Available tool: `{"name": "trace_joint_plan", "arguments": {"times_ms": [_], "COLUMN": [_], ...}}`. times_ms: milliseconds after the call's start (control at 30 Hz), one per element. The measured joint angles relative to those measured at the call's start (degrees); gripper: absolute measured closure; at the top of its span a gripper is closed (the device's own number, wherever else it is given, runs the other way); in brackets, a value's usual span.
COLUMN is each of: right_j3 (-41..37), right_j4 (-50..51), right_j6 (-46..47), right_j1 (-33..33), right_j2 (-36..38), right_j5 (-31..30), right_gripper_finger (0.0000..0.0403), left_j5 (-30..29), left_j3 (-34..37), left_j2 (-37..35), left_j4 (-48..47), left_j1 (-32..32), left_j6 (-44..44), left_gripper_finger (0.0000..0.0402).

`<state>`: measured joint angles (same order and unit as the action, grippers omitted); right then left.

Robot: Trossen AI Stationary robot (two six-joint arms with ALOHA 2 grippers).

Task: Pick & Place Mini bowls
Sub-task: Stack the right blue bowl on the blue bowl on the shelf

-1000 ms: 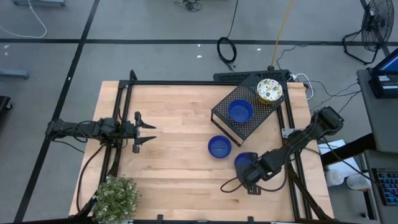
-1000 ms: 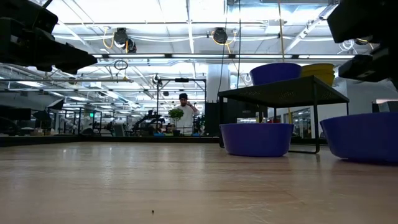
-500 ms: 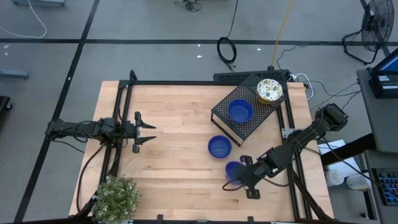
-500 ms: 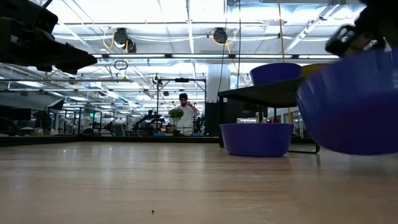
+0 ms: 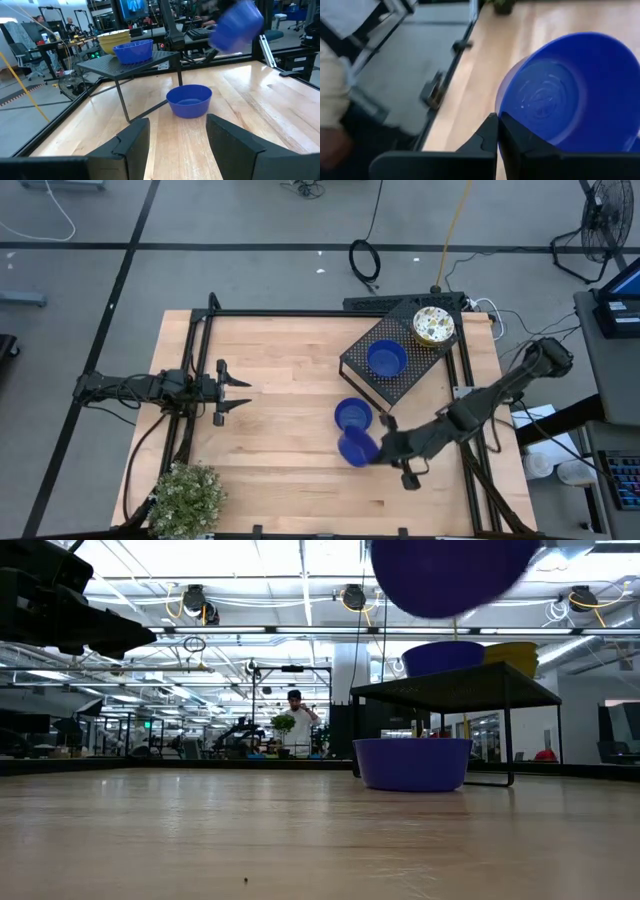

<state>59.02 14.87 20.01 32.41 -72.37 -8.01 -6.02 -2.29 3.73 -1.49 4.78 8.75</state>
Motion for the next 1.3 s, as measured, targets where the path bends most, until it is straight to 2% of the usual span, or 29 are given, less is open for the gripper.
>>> {"name": "trace_joint_plan", "arguments": {"times_ms": [167,367,467,600,900,1167,1300], "right_j3": [6.5,22.9,30.7,37.4,38.0,38.0,38.0], "right_j4": [7.7,27.4,36.9,48.1,59.9,62.3,62.6], "right_j6": [-3.5,-6.1,-6.4,-6.3,-4.2,-4.0,-4.0], "right_j1": [-4.6,-13.2,-17.6,-23.8,-32.9,-34.0,-34.3], "right_j2": [1.7,-1.8,-4.4,-7.2,-10.6,-14.0,-14.9], "right_j5": [-2.6,-2.9,-5.9,-7.5,-8.5,-8.2,-5.5], "right_gripper_finger": [0.0403,0.0403,0.0403,0.0403,0.0403,0.0403,0.0403], "left_j5": [0.0,0.0,0.0,0.0,0.0,0.0,0.0], "left_j3": [0.0,0.0,0.0,0.0,0.0,0.0,0.0], "left_j2": [0.0,0.0,0.0,0.0,0.0,0.0,0.0], "left_j4": [0.0,0.0,0.0,0.0,0.0,0.0,0.0], "left_j1": [0.0,0.0,0.0,0.0,0.0,0.0,0.0], "left_j6": [0.0,0.0,0.0,0.0,0.0,0.0,0.0], "left_gripper_finger": [0.0204,0.0204,0.0204,0.0204,0.0204,0.0204,0.0204]}}
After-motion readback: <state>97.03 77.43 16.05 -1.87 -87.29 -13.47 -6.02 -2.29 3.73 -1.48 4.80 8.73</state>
